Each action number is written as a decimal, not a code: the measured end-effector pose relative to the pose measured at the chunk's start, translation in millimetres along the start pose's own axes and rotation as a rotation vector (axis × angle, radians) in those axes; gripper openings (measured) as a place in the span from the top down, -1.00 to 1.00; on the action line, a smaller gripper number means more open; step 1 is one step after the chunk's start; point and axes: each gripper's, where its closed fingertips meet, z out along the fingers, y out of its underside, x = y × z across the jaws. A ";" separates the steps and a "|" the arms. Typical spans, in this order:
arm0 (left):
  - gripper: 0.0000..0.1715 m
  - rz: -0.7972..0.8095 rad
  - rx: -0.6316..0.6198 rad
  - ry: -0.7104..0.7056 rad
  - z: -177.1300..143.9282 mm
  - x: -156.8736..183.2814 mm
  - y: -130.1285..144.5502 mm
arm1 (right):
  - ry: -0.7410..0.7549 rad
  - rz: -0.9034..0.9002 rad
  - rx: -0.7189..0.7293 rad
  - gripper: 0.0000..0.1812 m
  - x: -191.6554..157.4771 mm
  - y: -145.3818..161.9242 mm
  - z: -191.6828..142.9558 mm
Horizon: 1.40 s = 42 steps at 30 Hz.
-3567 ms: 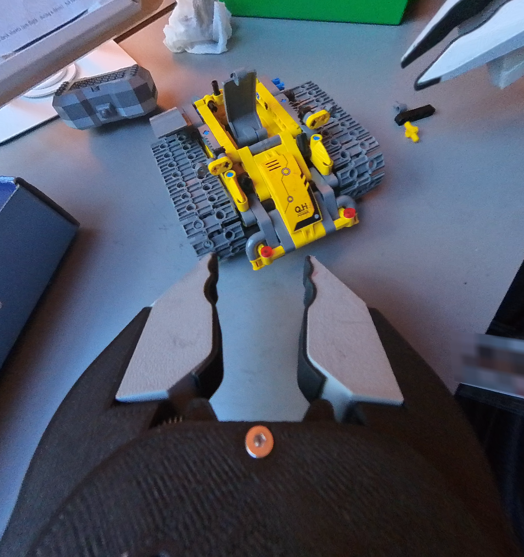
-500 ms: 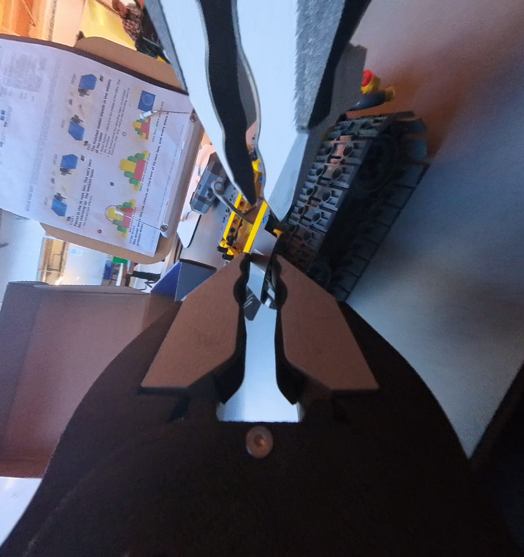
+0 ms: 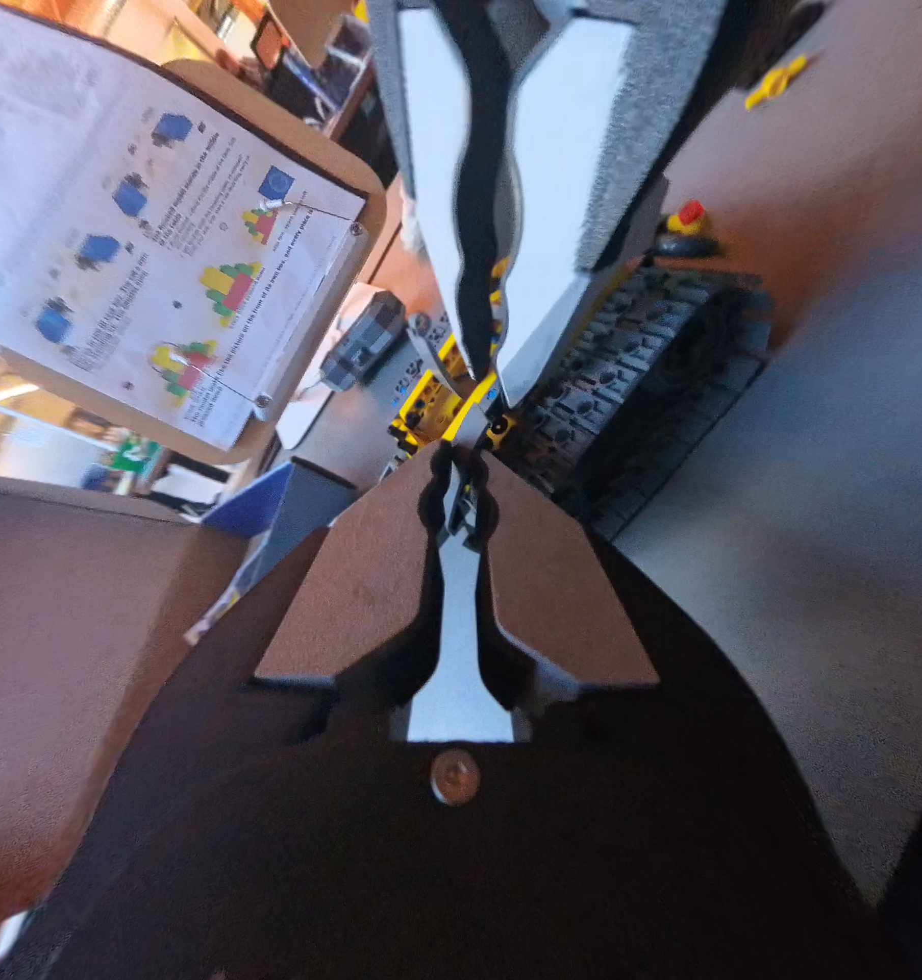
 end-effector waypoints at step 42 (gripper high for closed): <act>1.00 -0.267 0.114 0.217 -16.2 7.5 13.3 | 0.205 0.371 0.206 0.88 84.7 59.9 -86.4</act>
